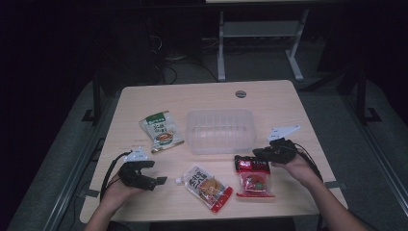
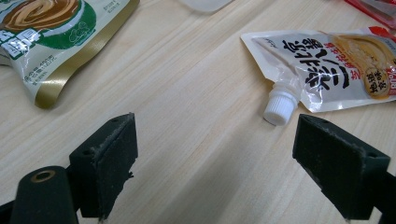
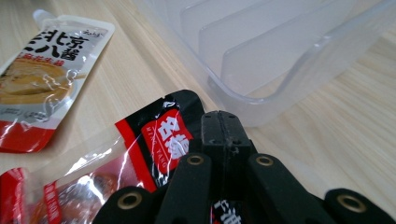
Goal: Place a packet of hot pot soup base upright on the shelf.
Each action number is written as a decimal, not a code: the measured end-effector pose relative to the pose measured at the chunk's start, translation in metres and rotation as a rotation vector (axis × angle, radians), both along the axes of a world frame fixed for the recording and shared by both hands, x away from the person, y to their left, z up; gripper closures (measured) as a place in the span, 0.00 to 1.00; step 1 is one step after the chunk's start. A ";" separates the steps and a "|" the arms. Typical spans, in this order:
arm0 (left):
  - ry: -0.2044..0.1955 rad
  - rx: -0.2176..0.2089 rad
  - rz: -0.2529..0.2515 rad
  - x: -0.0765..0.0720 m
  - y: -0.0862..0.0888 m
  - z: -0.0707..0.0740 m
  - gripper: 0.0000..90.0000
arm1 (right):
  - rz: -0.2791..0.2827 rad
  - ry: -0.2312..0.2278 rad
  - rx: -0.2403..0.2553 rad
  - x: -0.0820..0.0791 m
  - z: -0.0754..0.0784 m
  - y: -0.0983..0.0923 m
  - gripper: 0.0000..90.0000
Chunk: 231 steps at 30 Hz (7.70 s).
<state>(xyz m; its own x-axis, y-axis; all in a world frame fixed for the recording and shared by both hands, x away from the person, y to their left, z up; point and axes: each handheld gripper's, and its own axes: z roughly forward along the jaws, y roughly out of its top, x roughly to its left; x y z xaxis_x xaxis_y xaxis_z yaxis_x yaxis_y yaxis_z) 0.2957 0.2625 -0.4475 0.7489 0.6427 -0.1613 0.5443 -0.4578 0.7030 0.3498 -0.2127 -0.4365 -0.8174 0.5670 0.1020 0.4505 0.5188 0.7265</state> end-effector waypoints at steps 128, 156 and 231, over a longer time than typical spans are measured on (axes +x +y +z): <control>-0.044 -0.019 -0.100 -0.013 -0.023 0.019 0.55 | 0.076 0.071 0.029 -0.050 0.003 -0.011 0.73; -0.028 -0.028 -0.422 0.001 -0.151 0.036 1.00 | -0.146 0.054 0.005 -0.041 0.002 -0.057 0.42; 0.015 0.112 -0.470 0.027 -0.228 -0.014 1.00 | -0.069 0.235 0.117 -0.037 -0.016 -0.048 0.33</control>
<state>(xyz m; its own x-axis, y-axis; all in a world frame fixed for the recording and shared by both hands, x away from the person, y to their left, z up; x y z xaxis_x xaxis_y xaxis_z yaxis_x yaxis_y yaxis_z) 0.3230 0.0349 -0.4611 0.9605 0.2494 -0.1233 0.2701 -0.7292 0.6288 0.3127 -0.2609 -0.4529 -0.7235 0.5938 0.3521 0.6451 0.3999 0.6511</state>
